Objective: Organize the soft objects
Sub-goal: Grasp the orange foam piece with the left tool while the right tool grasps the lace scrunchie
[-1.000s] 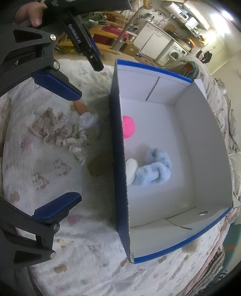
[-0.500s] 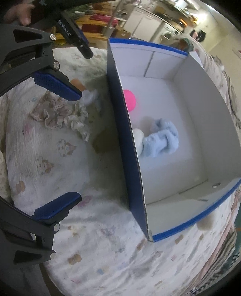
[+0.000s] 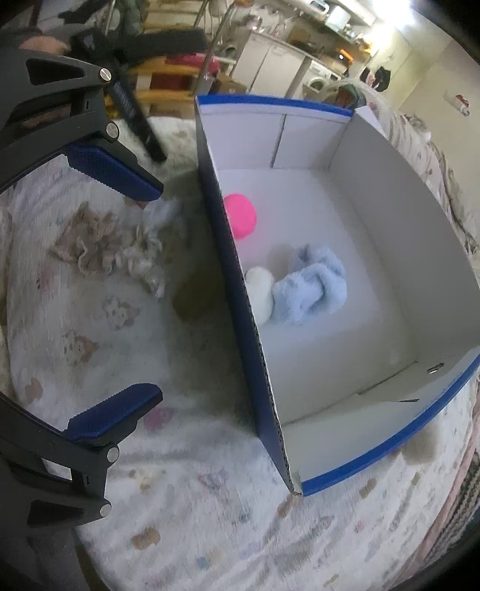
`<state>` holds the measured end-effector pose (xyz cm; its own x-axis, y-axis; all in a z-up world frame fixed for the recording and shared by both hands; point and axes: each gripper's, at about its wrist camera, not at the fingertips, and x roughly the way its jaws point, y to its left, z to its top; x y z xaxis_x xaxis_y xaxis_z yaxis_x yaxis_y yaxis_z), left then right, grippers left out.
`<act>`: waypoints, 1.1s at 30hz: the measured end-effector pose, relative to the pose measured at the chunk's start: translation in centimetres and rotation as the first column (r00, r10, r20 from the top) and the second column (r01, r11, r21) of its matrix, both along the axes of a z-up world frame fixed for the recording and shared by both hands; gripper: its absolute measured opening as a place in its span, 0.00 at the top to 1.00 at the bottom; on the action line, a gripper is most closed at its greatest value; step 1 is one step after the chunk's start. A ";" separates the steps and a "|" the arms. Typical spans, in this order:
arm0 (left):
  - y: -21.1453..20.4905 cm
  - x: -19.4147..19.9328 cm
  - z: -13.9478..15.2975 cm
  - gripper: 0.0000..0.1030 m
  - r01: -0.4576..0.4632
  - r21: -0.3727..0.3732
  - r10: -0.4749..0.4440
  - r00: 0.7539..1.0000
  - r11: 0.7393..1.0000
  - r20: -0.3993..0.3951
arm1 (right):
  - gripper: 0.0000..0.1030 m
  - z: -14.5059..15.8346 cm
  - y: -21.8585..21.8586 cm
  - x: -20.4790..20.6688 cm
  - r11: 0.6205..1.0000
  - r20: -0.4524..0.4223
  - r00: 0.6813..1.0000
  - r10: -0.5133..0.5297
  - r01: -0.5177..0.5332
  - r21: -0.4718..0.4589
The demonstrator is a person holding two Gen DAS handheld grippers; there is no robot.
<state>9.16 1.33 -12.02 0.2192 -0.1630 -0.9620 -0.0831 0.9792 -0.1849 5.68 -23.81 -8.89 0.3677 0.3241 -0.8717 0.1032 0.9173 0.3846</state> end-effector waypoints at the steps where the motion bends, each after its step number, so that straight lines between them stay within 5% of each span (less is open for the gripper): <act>1: -0.5 0.2 -0.3 0.38 0.014 -0.004 -0.014 1.000 1.000 -0.008 | 0.00 0.0 -0.1 0.0 1.000 0.001 1.000 0.003 -0.003 0.015; 9: -1.4 1.9 -3.0 0.70 0.011 -0.080 -0.019 0.995 0.997 -0.101 | 0.00 -0.6 -0.6 0.1 0.995 -0.019 1.000 0.014 -0.012 0.100; 10: -1.3 2.0 -2.9 0.88 0.010 -0.092 -0.020 0.995 0.996 -0.101 | 0.00 -0.6 -0.6 0.1 0.995 -0.020 1.000 0.016 -0.014 0.101; 11: -1.2 2.2 -3.0 0.94 0.013 -0.120 -0.026 0.994 0.993 -0.107 | 0.00 -0.8 -0.7 0.1 0.995 -0.021 1.000 0.017 -0.015 0.102; 17: -0.5 1.8 -0.8 0.95 0.024 -0.143 -0.031 0.998 0.989 -0.046 | 0.01 -1.3 -0.7 0.5 0.992 -0.045 0.999 0.022 -0.017 0.124; 19: -0.2 1.6 0.3 0.95 0.031 -0.129 -0.032 0.999 0.991 -0.007 | 0.32 -1.5 -0.5 0.5 0.992 -0.050 0.998 0.026 -0.019 0.128; 21: 0.2 1.3 1.3 0.95 0.034 -0.120 -0.031 0.999 0.992 0.020 | 0.44 -1.9 -0.4 0.6 0.993 -0.066 0.997 0.032 -0.024 0.117; 29: 1.6 -1.3 2.5 0.95 0.027 -0.092 -0.023 0.998 0.995 0.053 | 0.45 -4.6 1.0 1.8 0.986 -0.159 0.986 0.048 -0.022 0.163; 33: 1.0 -1.9 3.1 0.95 0.020 -0.064 -0.016 0.998 0.998 0.067 | 0.77 -5.1 3.0 2.7 0.993 -0.158 0.984 0.087 -0.072 0.098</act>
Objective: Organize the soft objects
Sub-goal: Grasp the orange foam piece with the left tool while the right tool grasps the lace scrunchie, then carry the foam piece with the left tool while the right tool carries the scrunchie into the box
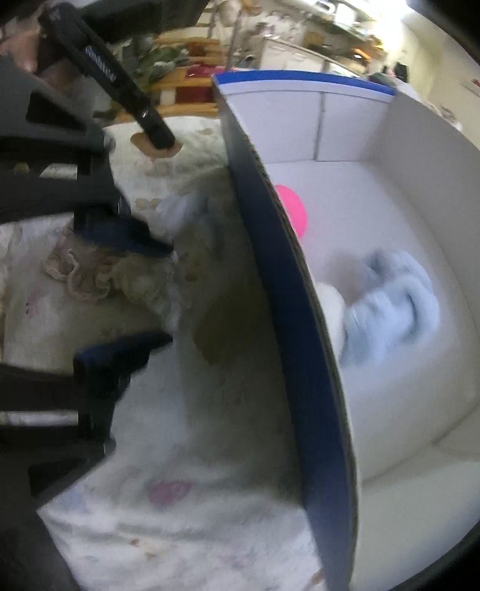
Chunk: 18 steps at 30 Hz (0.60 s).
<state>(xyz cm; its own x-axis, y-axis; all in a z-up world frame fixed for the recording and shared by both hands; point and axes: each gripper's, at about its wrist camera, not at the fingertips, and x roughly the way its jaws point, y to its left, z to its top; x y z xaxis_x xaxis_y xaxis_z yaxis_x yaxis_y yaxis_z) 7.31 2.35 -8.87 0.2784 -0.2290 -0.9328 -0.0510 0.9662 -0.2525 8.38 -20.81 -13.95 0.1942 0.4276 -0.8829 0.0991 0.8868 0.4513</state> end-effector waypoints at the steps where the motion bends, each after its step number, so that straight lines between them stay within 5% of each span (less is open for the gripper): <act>1: -0.1 0.0 0.0 0.95 -0.004 0.004 0.004 1.000 1.000 0.002 | 0.89 -0.1 0.4 0.1 1.000 -0.001 1.000 0.017 -0.017 -0.012; 7: -0.1 -0.2 0.0 0.95 -0.009 0.030 0.009 1.000 1.000 0.006 | 0.89 1.3 1.9 -0.7 0.990 0.086 0.992 0.097 -0.086 -0.115; 18: -0.8 -0.9 0.5 0.95 -0.025 0.073 0.022 0.999 0.997 0.043 | 0.89 4.3 1.5 -2.9 0.989 0.211 0.973 0.088 -0.060 -0.135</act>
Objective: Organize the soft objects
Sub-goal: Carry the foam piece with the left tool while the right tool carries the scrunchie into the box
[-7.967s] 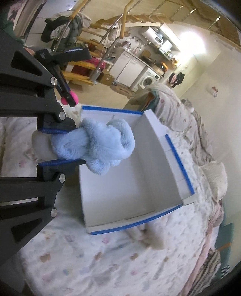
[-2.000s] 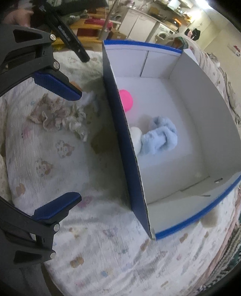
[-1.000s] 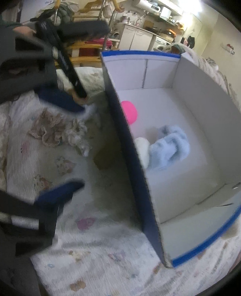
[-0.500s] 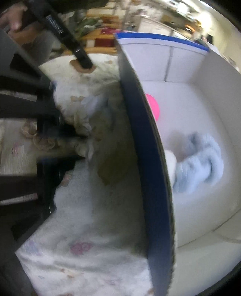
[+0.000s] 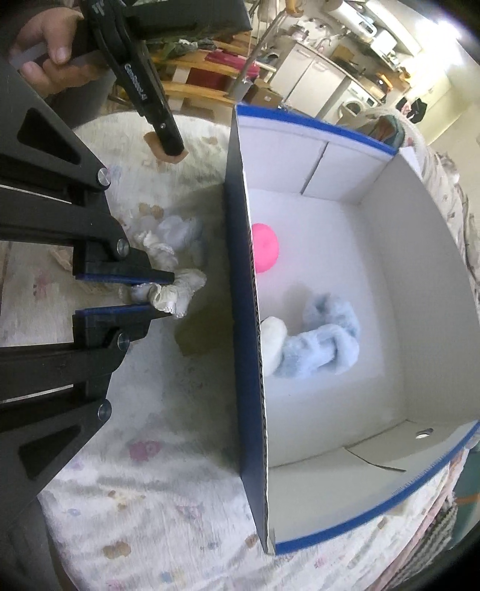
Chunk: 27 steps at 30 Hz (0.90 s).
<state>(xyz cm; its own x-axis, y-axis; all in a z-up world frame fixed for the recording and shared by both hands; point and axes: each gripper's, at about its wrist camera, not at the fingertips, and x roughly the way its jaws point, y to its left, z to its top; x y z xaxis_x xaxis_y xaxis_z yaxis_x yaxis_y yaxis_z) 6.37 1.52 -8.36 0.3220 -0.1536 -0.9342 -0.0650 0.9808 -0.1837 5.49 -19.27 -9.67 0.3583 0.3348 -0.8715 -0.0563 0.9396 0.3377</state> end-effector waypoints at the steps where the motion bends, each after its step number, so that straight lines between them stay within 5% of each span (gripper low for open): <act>1: 0.0 -0.1 0.2 0.95 -0.003 0.002 0.003 1.000 1.000 0.006 | 0.89 0.2 -0.1 -0.2 1.000 0.006 1.000 -0.002 0.002 0.004; 7: 0.2 -1.9 1.7 0.95 -0.029 0.024 0.028 0.998 0.999 0.048 | 0.89 2.6 -1.3 -1.6 1.000 0.054 0.999 0.002 -0.002 0.002; 16: 0.4 -1.7 8.1 0.95 -0.007 -0.007 0.008 0.984 1.000 0.178 | 0.89 8.3 -3.7 -2.5 0.995 0.131 0.991 -0.029 0.016 0.098; 27: -2.6 2.1 13.0 0.95 0.129 -0.067 -0.098 0.933 0.989 0.345 | 0.89 13.6 -4.6 0.9 0.994 0.229 0.973 -0.044 0.019 0.111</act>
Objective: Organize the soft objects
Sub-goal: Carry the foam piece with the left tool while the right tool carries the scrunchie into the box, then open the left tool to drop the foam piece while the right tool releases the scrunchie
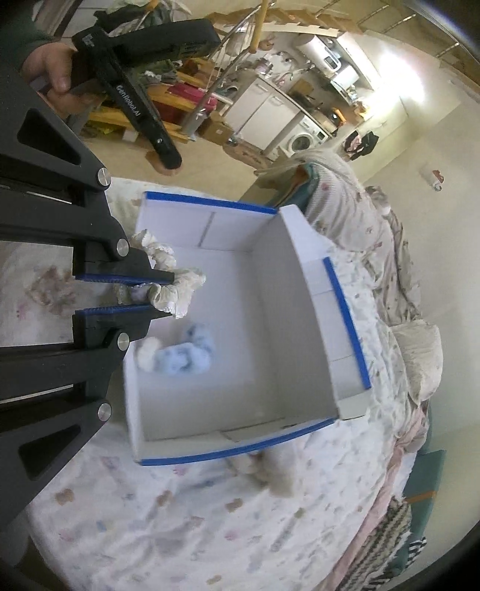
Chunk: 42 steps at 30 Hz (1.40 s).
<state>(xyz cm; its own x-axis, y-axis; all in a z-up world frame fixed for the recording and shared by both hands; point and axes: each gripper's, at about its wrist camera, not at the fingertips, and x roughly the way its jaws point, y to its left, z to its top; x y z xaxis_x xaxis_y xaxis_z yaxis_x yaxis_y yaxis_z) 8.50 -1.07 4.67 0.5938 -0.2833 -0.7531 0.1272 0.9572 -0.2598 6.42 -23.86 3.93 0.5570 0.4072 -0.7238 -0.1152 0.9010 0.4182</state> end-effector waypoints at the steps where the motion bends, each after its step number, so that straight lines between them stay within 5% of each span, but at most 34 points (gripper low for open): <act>1: -0.3 0.4 0.0 0.95 0.025 -0.011 -0.025 1.000 1.000 0.012 | 0.89 0.2 0.0 0.5 1.000 0.003 1.000 -0.001 0.001 0.003; 4: -0.9 1.6 -0.5 0.94 0.054 0.012 -0.055 0.998 0.998 0.038 | 0.89 0.1 0.0 1.7 1.000 0.001 1.000 0.002 -0.002 0.011; 10: -0.5 4.6 -2.9 0.94 0.042 -0.046 -0.044 0.999 0.998 -0.033 | 0.89 -1.6 0.6 3.9 1.000 -0.018 1.000 0.008 -0.008 0.015; 16: -1.2 6.5 -5.7 0.94 0.042 -0.023 -0.043 0.996 0.999 -0.083 | 0.89 -5.3 0.8 6.2 1.000 -0.074 0.997 -0.002 0.004 0.028; 26: -4.1 7.2 -10.4 0.94 0.090 0.106 -0.073 0.985 0.990 -0.156 | 0.89 -10.3 2.0 8.2 0.999 -0.163 0.986 0.039 -0.039 0.001; 42: -4.7 6.9 -10.8 0.93 0.078 0.188 -0.055 0.991 0.979 -0.125 | 0.88 -12.3 4.1 9.5 0.993 -0.220 0.971 0.097 -0.111 -0.048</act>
<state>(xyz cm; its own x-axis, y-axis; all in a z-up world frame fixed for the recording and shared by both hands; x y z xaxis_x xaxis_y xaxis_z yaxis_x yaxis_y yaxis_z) 15.41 -5.76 -6.11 0.4819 -0.1620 -0.8611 0.1712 0.9812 -0.0888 15.93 -19.78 -8.38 0.3406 0.4069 -0.8476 -0.1218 0.9130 0.3894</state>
